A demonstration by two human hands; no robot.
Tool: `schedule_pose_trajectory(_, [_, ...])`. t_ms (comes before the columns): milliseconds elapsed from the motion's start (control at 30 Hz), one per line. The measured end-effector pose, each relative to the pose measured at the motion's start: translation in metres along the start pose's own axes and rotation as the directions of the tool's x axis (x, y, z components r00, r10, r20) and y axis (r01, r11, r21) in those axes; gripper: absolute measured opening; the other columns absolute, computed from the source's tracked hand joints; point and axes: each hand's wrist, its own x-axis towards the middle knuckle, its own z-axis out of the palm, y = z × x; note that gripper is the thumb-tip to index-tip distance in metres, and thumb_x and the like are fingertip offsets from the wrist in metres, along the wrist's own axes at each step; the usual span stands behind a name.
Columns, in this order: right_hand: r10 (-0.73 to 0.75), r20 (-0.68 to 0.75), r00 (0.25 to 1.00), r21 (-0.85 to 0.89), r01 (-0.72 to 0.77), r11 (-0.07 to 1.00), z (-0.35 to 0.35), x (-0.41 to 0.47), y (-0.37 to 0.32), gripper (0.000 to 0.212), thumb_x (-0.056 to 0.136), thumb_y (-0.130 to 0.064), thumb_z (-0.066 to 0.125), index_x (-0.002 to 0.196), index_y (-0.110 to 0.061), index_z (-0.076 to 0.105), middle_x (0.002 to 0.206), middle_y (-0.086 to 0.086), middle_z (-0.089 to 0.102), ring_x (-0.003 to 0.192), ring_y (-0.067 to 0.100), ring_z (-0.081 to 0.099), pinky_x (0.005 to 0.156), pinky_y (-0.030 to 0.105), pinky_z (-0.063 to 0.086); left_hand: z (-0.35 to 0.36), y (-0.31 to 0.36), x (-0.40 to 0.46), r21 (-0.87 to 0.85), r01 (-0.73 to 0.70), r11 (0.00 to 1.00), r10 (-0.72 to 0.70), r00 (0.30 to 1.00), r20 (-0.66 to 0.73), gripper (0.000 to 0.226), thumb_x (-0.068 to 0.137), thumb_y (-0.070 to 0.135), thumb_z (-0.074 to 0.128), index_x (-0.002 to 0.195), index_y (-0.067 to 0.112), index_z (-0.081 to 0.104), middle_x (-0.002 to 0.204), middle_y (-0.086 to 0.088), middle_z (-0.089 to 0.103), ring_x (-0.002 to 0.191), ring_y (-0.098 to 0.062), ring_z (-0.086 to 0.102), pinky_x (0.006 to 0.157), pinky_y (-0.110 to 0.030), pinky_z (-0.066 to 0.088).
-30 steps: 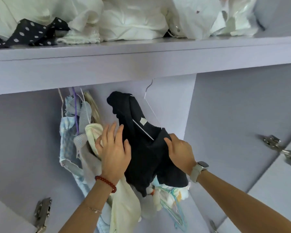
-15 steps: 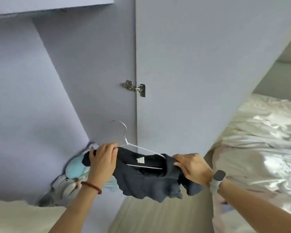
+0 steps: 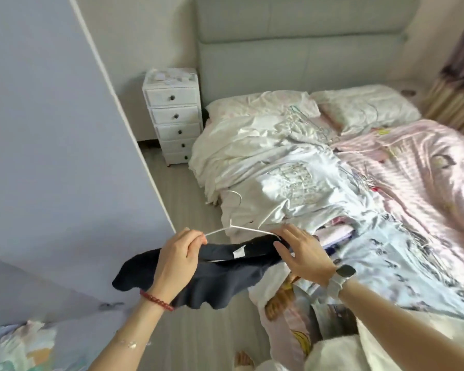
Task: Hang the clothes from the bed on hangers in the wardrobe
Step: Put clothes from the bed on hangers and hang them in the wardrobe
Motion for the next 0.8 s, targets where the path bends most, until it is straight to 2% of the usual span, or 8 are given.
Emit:
schedule_pose_trajectory(100, [0.138, -0.105, 0.985, 0.002, -0.139, 0.99, -0.019, -0.016, 0.026, 0.035, 0.09, -0.034, 0.033, 0.098, -0.016, 0.063, 0.079, 0.0, 0.065, 0.061, 0.022, 0.063, 0.051, 0.022, 0.04, 0.036, 0.03, 0.038, -0.044, -0.058, 0.997, 0.059, 0.998, 0.019, 0.014, 0.092, 0.01, 0.052, 0.086, 0.01, 0.065, 0.082, 0.007, 0.06, 0.078, -0.011, 0.058, 0.07, -0.022, 0.043])
schedule_pose_trajectory(233, [0.315, -0.118, 0.942, 0.035, -0.313, 0.949, -0.025, -0.045, 0.039, 0.039, 0.093, -0.036, 0.028, 0.1, -0.016, 0.061, 0.067, 0.003, 0.065, 0.057, 0.026, 0.061, 0.05, 0.024, 0.033, 0.08, 0.06, 0.082, -0.015, -0.152, 0.988, 0.152, 0.988, 0.034, 0.006, 0.088, 0.008, 0.058, 0.09, 0.008, 0.064, 0.086, 0.004, 0.059, 0.082, -0.021, 0.059, 0.074, -0.031, 0.046])
schedule_pose_trajectory(333, [0.505, -0.057, 0.861, 0.209, -0.485, 0.849, -0.025, -0.064, 0.042, 0.025, 0.097, -0.023, 0.04, 0.104, -0.014, 0.062, 0.069, -0.002, 0.062, 0.058, 0.018, 0.054, 0.056, 0.028, 0.03, 0.112, 0.076, 0.106, 0.004, -0.216, 0.976, 0.214, 0.97, 0.115, 0.005, 0.087, 0.011, 0.06, 0.09, 0.009, 0.064, 0.089, -0.001, 0.063, 0.087, -0.026, 0.059, 0.08, -0.047, 0.048])
schedule_pose_trajectory(433, [0.669, -0.051, 0.741, 0.258, -0.638, 0.726, -0.033, -0.076, 0.055, 0.023, 0.097, -0.025, 0.042, 0.107, -0.018, 0.061, 0.074, -0.007, 0.063, 0.043, 0.002, 0.04, 0.048, 0.021, 0.027, 0.141, 0.096, 0.124, -0.004, -0.282, 0.96, 0.274, 0.931, 0.241, 0.01, 0.088, 0.016, 0.06, 0.091, 0.008, 0.065, 0.09, -0.004, 0.067, 0.086, -0.024, 0.06, 0.081, -0.043, 0.048])
schedule_pose_trajectory(533, [0.785, -0.163, 0.598, 0.197, -0.76, 0.62, -0.047, -0.089, 0.073, 0.023, 0.095, -0.028, 0.045, 0.105, -0.017, 0.062, 0.074, -0.001, 0.068, 0.042, 0.0, 0.038, 0.043, 0.02, 0.023, 0.17, 0.116, 0.137, -0.067, -0.375, 0.925, 0.373, 0.855, 0.36, 0.016, 0.091, 0.019, 0.055, 0.099, 0.009, 0.065, 0.099, -0.005, 0.067, 0.094, -0.022, 0.061, 0.084, -0.038, 0.048])
schedule_pose_trajectory(633, [0.831, -0.286, 0.477, 0.158, -0.832, 0.531, -0.062, -0.104, 0.095, 0.02, 0.093, -0.025, 0.049, 0.098, -0.014, 0.065, 0.065, -0.001, 0.066, 0.042, 0.003, 0.039, 0.043, 0.024, 0.028, 0.196, 0.136, 0.144, -0.113, -0.47, 0.875, 0.467, 0.761, 0.45, 0.028, 0.093, 0.019, 0.049, 0.117, 0.01, 0.06, 0.118, -0.006, 0.062, 0.111, -0.025, 0.055, 0.098, -0.043, 0.04])
schedule_pose_trajectory(700, [0.836, -0.355, 0.418, 0.119, -0.867, 0.484, -0.07, -0.115, 0.114, 0.02, 0.093, -0.024, 0.05, 0.097, -0.014, 0.067, 0.06, -0.001, 0.062, 0.046, 0.013, 0.046, 0.045, 0.026, 0.034, 0.214, 0.15, 0.146, -0.132, -0.506, 0.852, 0.497, 0.707, 0.502, 0.035, 0.094, 0.018, 0.048, 0.127, 0.011, 0.053, 0.13, -0.006, 0.055, 0.121, -0.024, 0.048, 0.104, -0.042, 0.034])
schedule_pose_trajectory(800, [0.835, -0.417, 0.36, 0.08, -0.9, 0.428, -0.075, -0.133, 0.144, 0.023, 0.095, -0.026, 0.047, 0.103, -0.016, 0.066, 0.071, 0.006, 0.069, 0.061, 0.024, 0.06, 0.055, 0.031, 0.041, 0.246, 0.171, 0.146, -0.149, -0.556, 0.818, 0.525, 0.616, 0.587, 0.043, 0.094, 0.017, 0.046, 0.136, 0.012, 0.043, 0.142, -0.004, 0.043, 0.133, -0.019, 0.036, 0.111, -0.035, 0.024])
